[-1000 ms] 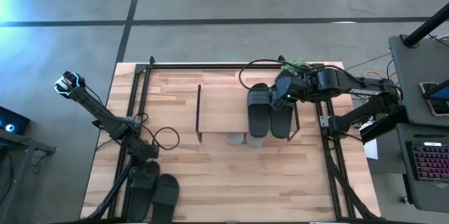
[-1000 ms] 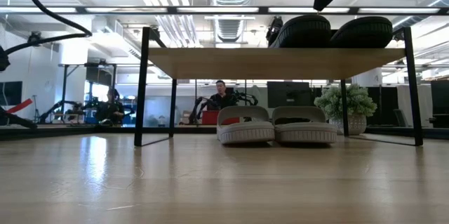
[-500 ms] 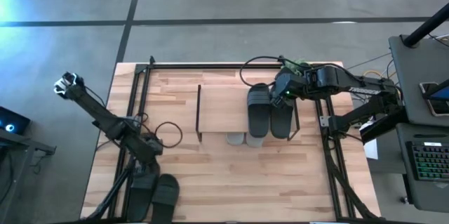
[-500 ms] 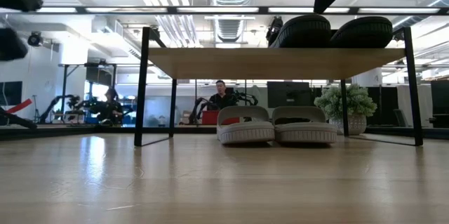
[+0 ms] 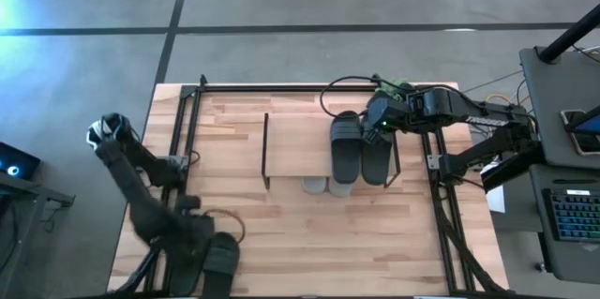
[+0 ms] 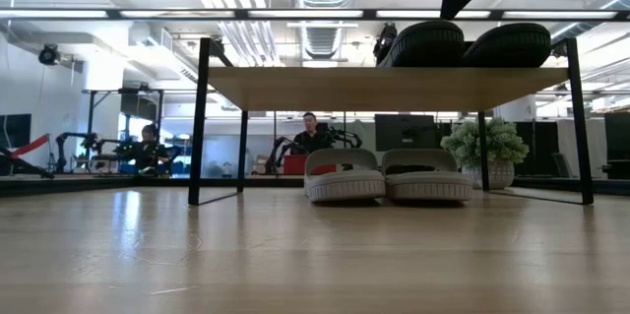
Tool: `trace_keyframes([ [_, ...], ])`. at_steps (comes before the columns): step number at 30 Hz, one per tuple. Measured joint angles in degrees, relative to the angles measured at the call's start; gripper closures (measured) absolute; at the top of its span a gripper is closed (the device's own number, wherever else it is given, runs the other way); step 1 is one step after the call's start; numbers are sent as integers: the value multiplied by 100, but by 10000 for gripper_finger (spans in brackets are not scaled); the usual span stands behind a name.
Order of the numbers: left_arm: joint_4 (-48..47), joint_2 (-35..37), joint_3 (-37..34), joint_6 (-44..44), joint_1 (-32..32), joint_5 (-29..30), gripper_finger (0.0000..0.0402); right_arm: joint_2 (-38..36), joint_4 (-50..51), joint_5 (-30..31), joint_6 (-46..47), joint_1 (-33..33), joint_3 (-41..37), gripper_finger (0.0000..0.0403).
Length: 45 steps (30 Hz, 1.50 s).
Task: Pick and place slides into the shelf
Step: Put the black slipper on the shelf
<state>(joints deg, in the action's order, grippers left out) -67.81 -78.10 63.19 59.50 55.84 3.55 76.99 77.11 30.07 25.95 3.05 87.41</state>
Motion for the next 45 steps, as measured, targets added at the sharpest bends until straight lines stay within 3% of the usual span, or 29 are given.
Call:
trace_keyframes([
  [4, -301, -490, 303, 1267, 732, -15, 282, 0, -69, 6, -203, 0, -1, 335],
  [7, -270, -775, 543, 1654, 964, -13, 282, 0, -197, 6, -344, 0, -1, 335],
  [18, -716, -1786, 824, 2122, 985, 8, 282, 0, -268, 8, -513, 0, -1, 335],
  [39, -628, -2243, 1149, 2136, 1132, 111, 281, 0, -261, 8, -564, 0, -10, 335],
  [45, -1150, -2549, 1147, 2576, 1132, 107, 281, 0, -261, 9, -563, 0, -10, 335],
])
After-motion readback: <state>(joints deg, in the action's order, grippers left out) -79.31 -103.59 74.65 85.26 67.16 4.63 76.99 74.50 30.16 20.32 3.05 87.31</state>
